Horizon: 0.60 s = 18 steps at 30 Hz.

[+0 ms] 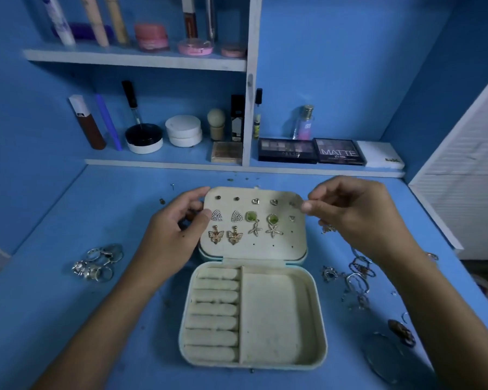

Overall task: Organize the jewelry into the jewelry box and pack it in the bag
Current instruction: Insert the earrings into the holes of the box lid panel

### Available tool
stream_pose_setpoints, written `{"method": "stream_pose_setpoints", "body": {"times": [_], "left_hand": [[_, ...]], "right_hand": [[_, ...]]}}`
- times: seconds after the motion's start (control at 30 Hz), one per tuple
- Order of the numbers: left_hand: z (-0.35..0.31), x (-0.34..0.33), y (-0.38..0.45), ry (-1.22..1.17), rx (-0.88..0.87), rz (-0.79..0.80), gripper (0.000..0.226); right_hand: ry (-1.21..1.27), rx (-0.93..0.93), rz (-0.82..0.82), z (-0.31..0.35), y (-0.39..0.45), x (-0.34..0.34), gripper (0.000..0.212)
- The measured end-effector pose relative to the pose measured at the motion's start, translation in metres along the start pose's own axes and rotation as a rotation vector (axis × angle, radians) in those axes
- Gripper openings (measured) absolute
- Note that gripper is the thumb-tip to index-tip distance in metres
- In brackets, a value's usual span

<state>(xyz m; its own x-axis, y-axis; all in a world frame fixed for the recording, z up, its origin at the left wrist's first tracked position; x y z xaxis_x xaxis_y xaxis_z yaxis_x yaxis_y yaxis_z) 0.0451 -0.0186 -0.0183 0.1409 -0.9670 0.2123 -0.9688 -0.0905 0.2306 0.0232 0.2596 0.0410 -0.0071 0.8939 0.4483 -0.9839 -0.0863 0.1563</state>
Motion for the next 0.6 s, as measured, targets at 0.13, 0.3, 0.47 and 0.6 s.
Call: {"method": "stream_pose_setpoints", "body": {"times": [0.13, 0.3, 0.47, 0.6], "left_hand": [[0.002, 0.001, 0.0, -0.011, -0.015, 0.011, 0.035], [0.002, 0.001, 0.001, -0.016, -0.041, 0.007, 0.035], [0.002, 0.001, 0.0, -0.015, -0.056, 0.01, 0.036], [0.002, 0.002, -0.001, -0.01, -0.058, 0.005, 0.037]], "right_hand": [[-0.001, -0.017, -0.038, -0.013, -0.016, 0.0, 0.017], [-0.064, -0.018, 0.017, -0.024, -0.027, -0.006, 0.023], [-0.108, -0.02, 0.031, -0.022, -0.033, -0.009, 0.018], [-0.141, -0.015, 0.042, -0.023, -0.034, -0.01, 0.019]]}}
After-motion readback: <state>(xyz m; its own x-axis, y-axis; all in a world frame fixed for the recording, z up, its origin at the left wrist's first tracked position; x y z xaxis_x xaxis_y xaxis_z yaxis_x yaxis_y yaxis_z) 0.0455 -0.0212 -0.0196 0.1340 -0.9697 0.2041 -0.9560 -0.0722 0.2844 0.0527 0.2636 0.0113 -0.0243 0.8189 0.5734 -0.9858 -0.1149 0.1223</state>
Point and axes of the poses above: each hand's wrist, its own y-axis towards the middle knuckle, its own x-axis out of the back of the hand, z = x × y, the point moved 2 cm from there along y, towards the middle knuckle, and after that the axes turned 7 degrees about -y, right-handed, at the moved point
